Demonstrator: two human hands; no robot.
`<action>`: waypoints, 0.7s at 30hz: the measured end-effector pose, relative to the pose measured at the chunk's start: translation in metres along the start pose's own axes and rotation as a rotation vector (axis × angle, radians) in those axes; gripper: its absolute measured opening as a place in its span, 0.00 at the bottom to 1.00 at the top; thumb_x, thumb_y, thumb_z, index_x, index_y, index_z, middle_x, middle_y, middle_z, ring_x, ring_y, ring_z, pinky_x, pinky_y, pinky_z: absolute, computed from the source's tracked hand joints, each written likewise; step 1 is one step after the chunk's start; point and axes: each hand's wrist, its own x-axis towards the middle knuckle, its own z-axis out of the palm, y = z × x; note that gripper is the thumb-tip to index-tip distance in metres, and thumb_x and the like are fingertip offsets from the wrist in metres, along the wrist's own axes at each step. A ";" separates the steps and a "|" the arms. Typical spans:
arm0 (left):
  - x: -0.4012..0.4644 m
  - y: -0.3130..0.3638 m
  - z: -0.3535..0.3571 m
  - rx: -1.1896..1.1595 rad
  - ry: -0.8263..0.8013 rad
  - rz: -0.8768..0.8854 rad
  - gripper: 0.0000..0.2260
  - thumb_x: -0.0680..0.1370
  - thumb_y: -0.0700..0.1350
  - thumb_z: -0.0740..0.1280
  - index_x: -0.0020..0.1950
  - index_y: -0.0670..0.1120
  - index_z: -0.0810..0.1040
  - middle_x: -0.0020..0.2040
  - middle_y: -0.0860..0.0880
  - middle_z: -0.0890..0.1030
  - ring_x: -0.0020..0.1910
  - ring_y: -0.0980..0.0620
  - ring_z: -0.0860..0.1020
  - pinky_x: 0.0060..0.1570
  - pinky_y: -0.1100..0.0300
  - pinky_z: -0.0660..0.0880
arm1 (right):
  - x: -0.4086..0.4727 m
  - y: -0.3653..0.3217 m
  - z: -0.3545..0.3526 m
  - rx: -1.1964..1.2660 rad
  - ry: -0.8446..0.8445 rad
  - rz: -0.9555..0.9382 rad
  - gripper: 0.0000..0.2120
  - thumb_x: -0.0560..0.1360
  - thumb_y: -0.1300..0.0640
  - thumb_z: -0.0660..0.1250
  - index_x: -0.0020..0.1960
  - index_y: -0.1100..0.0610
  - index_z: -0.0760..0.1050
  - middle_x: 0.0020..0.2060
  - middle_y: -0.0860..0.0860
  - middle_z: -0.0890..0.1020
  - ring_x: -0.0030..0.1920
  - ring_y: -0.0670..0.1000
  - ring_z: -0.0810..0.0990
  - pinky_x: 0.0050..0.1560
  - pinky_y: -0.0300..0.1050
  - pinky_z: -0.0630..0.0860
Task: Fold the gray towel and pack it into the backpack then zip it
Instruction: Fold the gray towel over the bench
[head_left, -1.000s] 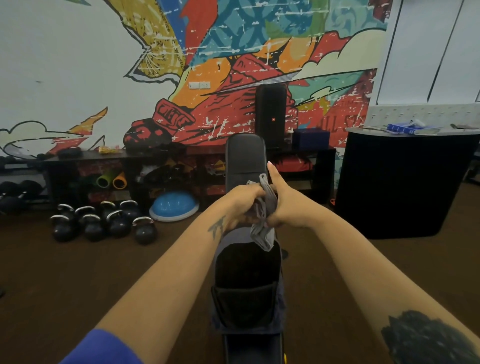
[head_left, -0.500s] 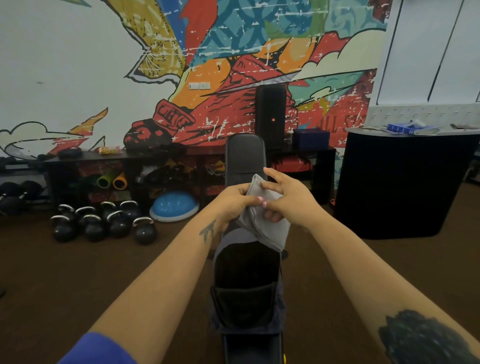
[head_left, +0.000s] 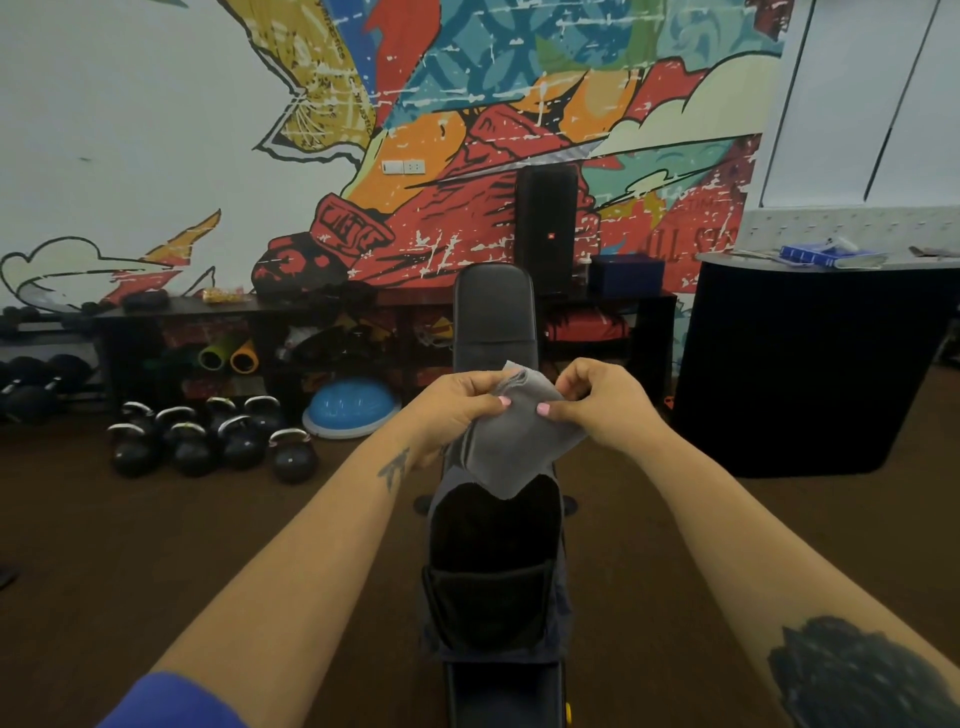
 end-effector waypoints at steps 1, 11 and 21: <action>0.001 -0.001 -0.001 0.049 -0.009 0.031 0.18 0.78 0.36 0.64 0.64 0.54 0.75 0.64 0.47 0.78 0.64 0.49 0.76 0.65 0.50 0.72 | 0.000 0.000 0.000 -0.002 -0.009 -0.003 0.11 0.67 0.54 0.76 0.40 0.55 0.74 0.34 0.47 0.77 0.36 0.46 0.74 0.38 0.40 0.72; 0.001 0.005 0.008 0.389 0.053 0.159 0.15 0.73 0.45 0.71 0.60 0.49 0.79 0.52 0.52 0.82 0.52 0.60 0.79 0.53 0.64 0.76 | -0.003 -0.003 0.010 -0.260 0.045 -0.125 0.09 0.71 0.47 0.70 0.41 0.50 0.72 0.30 0.43 0.75 0.40 0.47 0.76 0.55 0.49 0.61; 0.006 -0.004 -0.003 0.448 0.267 0.160 0.07 0.75 0.45 0.69 0.53 0.49 0.79 0.51 0.47 0.83 0.54 0.48 0.80 0.56 0.52 0.77 | 0.000 0.009 0.005 -0.680 -0.186 -0.221 0.14 0.72 0.38 0.64 0.41 0.48 0.74 0.32 0.44 0.72 0.46 0.49 0.72 0.54 0.51 0.61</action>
